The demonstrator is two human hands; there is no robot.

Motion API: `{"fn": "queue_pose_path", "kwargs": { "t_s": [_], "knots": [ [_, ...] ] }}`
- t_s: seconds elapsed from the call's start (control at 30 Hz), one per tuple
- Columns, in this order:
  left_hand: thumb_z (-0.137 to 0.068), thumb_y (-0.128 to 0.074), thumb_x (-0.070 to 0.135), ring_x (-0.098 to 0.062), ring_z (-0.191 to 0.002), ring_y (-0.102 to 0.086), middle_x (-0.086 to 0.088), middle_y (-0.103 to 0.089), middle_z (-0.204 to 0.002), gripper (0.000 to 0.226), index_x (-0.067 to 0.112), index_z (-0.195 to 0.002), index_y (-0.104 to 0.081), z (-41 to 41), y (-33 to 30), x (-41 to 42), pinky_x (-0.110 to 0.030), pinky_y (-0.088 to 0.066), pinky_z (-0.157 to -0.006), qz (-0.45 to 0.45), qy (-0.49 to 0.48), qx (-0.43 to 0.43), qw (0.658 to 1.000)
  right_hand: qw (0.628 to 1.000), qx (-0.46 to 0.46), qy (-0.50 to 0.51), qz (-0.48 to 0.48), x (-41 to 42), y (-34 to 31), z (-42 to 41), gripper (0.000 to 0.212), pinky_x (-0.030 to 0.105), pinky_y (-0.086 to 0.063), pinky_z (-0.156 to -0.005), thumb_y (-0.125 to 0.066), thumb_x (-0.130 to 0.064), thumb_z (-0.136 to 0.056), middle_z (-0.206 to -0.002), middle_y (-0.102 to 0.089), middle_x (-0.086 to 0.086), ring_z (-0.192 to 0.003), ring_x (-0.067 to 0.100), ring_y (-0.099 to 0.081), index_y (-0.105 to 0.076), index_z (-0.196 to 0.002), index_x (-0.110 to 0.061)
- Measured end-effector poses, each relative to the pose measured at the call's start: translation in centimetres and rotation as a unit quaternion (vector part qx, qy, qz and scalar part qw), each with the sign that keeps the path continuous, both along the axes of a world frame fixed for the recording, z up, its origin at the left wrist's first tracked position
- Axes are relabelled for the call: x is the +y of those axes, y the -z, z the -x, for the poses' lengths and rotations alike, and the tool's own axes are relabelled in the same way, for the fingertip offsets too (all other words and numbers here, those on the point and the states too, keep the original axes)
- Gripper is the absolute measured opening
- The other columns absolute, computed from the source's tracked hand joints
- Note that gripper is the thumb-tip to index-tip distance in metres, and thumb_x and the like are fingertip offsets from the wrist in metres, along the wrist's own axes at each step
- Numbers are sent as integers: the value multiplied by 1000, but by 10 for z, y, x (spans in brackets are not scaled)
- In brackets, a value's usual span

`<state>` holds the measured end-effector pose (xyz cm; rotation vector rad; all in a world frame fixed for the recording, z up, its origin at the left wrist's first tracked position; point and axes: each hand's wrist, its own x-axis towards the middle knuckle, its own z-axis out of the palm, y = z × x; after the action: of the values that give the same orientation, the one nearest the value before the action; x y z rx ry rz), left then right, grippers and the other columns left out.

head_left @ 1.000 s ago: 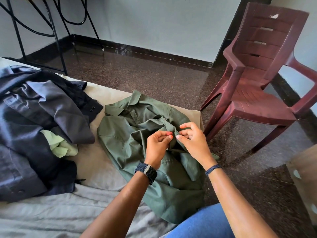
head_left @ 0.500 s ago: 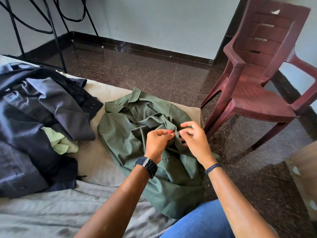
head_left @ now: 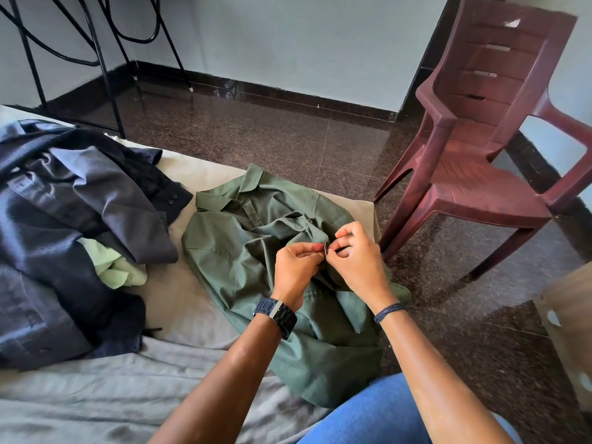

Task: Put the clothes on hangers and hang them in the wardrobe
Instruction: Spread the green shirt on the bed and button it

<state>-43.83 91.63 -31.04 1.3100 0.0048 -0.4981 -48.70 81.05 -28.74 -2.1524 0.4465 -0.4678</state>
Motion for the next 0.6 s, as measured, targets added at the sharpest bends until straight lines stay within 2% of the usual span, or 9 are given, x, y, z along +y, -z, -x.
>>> {"fn": "queue_pose_path", "kwargs": {
  "t_s": [0.1, 0.17, 0.3, 0.37, 0.43, 0.47, 0.53, 0.57, 0.6],
  "knots": [
    [-87, -66, 9, -8, -57, -53, -2, -62, -64, 10, 7, -77, -68, 3, -2, -1, -17, -44, -54, 14, -9, 14, 1000, 999, 2, -6, 37, 1, 1, 1, 31, 17, -49, -58, -68, -1, -79, -74, -63, -5, -56, 6, -62, -46, -94, -16],
    [-84, -72, 19, -7, -54, -53, -2, -63, -63, 15, 7, -77, -69, 4, 0, -2, -17, -42, -50, 11, -11, 14, 1000, 998, 6, -12, 54, 2, 2, 2, 32, 18, -49, -58, -68, -3, -80, -74, -62, -6, -58, 6, -62, -44, -94, -19],
    [-84, -71, 13, -19, -66, -58, -12, -67, -72, 9, 11, -75, -69, 4, 7, -3, -23, -47, -56, -19, -38, 4, 999, 996, 20, -22, 84, 3, 4, 5, 32, 29, -52, -62, -68, -7, -80, -71, -61, -10, -65, 13, -64, -43, -95, -19],
    [-87, -67, 10, -17, -65, -59, -10, -66, -70, 10, 9, -78, -67, 3, 8, -3, -22, -49, -57, -30, -37, -5, 999, 998, 20, -12, 66, 1, 3, 6, 29, 25, -52, -62, -66, -6, -81, -72, -64, -9, -63, 13, -65, -44, -94, -17],
    [-91, -61, 6, -12, -61, -58, -6, -64, -69, 11, 8, -80, -65, 2, 6, -3, -18, -49, -57, -7, -27, 3, 1000, 999, 35, 9, -11, -2, -1, 5, 24, 20, -49, -58, -65, -7, -82, -74, -67, -6, -57, 9, -65, -45, -93, -15],
    [-92, -59, 4, -10, -60, -56, -4, -62, -68, 12, 7, -81, -63, 1, 4, -3, -16, -49, -57, 21, -19, 18, 999, 995, 44, 15, -83, -4, -4, 4, 24, 19, -47, -56, -65, -6, -83, -76, -68, -4, -55, 8, -63, -45, -92, -14],
    [-93, -53, -1, -9, -59, -49, -2, -56, -68, 14, 8, -84, -59, 1, 0, -4, -15, -48, -57, 89, -4, 53, 995, 961, 45, 13, -271, -10, -9, 1, 24, 21, -42, -55, -64, -2, -86, -80, -65, 2, -54, 8, -57, -45, -94, -15],
    [-94, -52, -3, -9, -58, -47, -2, -54, -68, 15, 10, -86, -56, 0, -2, -5, -15, -48, -57, 113, -3, 62, 992, 942, 41, 4, -333, -14, -11, 0, 22, 21, -41, -56, -62, -2, -87, -82, -63, 4, -57, 8, -56, -47, -95, -15],
    [-94, -50, -4, -9, -58, -46, -2, -53, -68, 18, 11, -87, -55, -2, -4, -7, -15, -47, -57, 119, -5, 60, 991, 937, 43, -12, -347, -17, -12, 0, 19, 21, -41, -57, -61, -3, -89, -84, -62, 5, -60, 9, -56, -49, -98, -14]
  ]
}}
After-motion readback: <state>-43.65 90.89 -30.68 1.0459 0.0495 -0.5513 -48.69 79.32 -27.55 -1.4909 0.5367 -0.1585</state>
